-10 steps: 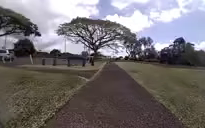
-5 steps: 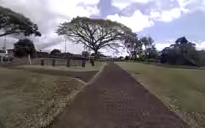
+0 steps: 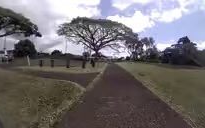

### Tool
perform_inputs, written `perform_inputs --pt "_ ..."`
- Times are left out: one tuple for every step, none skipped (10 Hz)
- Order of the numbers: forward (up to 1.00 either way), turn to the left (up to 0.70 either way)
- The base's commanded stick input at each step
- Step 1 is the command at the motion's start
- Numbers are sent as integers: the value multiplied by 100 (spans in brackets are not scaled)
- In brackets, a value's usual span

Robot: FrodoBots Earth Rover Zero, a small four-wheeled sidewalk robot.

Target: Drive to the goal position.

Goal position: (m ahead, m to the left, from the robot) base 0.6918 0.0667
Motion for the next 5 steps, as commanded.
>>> perform_inputs --pt "70 3" --pt "70 3" --pt "70 3" --pt "70 3" --pt "70 3"
